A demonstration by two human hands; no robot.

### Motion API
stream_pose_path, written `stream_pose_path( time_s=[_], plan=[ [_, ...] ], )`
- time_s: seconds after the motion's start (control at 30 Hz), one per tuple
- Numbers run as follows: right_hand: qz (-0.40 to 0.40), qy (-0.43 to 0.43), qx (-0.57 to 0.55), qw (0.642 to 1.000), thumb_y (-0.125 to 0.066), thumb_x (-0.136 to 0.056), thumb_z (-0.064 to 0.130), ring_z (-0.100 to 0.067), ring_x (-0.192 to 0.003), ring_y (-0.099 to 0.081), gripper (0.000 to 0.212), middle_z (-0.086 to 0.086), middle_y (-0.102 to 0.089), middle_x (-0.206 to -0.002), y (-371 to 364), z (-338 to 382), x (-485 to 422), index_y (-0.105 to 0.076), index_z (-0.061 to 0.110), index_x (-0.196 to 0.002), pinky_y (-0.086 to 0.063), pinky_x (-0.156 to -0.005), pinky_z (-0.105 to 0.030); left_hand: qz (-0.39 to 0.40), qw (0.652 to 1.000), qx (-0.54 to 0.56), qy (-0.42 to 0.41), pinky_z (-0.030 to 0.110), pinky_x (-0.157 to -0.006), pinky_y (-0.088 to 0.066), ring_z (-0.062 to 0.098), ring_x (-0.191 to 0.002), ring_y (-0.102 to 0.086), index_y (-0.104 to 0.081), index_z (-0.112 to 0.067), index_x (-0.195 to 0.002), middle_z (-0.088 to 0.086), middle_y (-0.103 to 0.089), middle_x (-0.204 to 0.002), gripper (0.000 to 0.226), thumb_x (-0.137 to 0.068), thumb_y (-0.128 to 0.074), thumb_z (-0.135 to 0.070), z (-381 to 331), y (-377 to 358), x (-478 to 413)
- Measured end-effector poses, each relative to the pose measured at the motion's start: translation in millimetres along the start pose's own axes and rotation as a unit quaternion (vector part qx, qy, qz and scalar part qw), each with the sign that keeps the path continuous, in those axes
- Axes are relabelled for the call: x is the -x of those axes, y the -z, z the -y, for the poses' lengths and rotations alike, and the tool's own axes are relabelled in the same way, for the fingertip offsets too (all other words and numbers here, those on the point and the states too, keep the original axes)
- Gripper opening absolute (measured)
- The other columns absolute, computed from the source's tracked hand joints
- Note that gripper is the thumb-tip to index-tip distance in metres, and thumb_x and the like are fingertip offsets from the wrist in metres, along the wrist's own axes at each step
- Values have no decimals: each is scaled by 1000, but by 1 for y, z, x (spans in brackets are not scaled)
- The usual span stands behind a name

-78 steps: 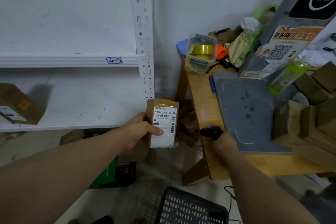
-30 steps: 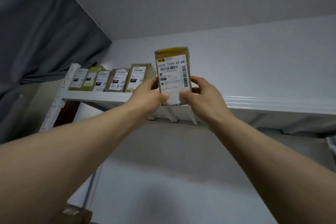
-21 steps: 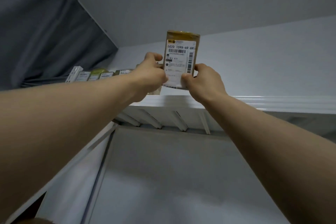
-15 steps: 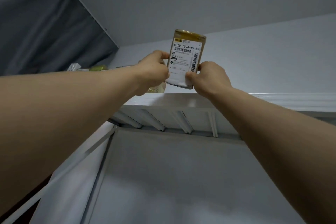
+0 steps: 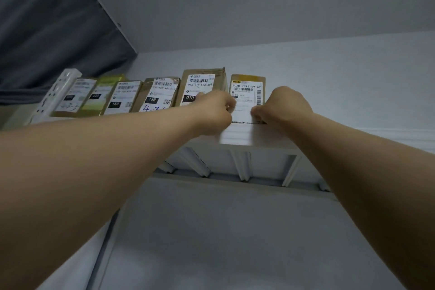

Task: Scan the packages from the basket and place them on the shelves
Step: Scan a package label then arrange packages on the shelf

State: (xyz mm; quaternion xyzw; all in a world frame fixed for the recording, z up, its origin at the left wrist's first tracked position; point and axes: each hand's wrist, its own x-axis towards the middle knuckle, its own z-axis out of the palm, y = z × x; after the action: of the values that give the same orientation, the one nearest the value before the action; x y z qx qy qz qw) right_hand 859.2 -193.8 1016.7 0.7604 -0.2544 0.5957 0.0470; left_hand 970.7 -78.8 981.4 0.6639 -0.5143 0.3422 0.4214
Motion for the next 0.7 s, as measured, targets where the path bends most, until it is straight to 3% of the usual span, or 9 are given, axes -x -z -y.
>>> stream_pose_path(
  time_s=[0.1, 0.23, 0.3, 0.43, 0.53, 0.7],
  plan=[
    [-5, -10, 4, 1000, -68, -85, 25, -28, -82, -58, 24, -1, -52, -74, -11, 8, 0, -49, 18, -73, -32, -51, -26, -17, 995, -96, -24, 46, -101, -41, 34, -124, -39, -67, -17, -120, 9, -51, -126, 46, -85, -45, 3, 11, 4, 1],
    [1, -25, 15, 1000, -65, -88, 25, -29, -84, -59, 15, -5, -59, -87, -21, 11, 1, -55, 17, -81, -38, -60, -27, -5, 991, -130, -25, 48, -109, -31, 32, -136, -30, -56, -32, -140, 5, -42, -144, 58, -91, -50, -1, 28, 5, 2],
    [-3, -30, 17, 999, -65, -89, 28, -30, -86, -59, 13, -6, -60, -91, -23, 11, 1, -58, 17, -88, -40, -68, -31, 1, 992, -126, -26, 47, -109, -32, 30, -136, -30, -54, -34, -140, 5, -41, -145, 57, -93, -52, -2, 34, 6, 3],
    [-2, -35, 16, 999, -65, -90, 31, -29, -86, -59, 16, -6, -61, -94, -22, 12, 3, -58, 17, -90, -39, -68, -32, -2, 993, -112, -25, 47, -108, -33, 30, -136, -30, -55, -32, -139, 6, -44, -143, 55, -92, -52, -2, 41, 5, 4],
    [-9, -26, 18, 999, -66, -90, 34, -29, -91, -61, 21, -7, -65, -105, -23, 14, 8, -63, 17, -103, -43, -72, -33, -19, 994, -106, -24, 46, -109, -31, 30, -139, -28, -54, -29, -140, 6, -44, -145, 57, -90, -51, -2, 41, 0, 8],
    [-106, 43, 63, 992, -56, -94, 28, -35, -107, -58, 30, -7, -61, -107, -16, 14, 28, -53, 12, -119, -42, -76, -39, -58, 996, -61, -27, 43, -105, -43, 26, -131, -40, -60, -27, -130, 3, -53, -137, 44, -88, -60, -13, 30, -4, 18]
  ],
)
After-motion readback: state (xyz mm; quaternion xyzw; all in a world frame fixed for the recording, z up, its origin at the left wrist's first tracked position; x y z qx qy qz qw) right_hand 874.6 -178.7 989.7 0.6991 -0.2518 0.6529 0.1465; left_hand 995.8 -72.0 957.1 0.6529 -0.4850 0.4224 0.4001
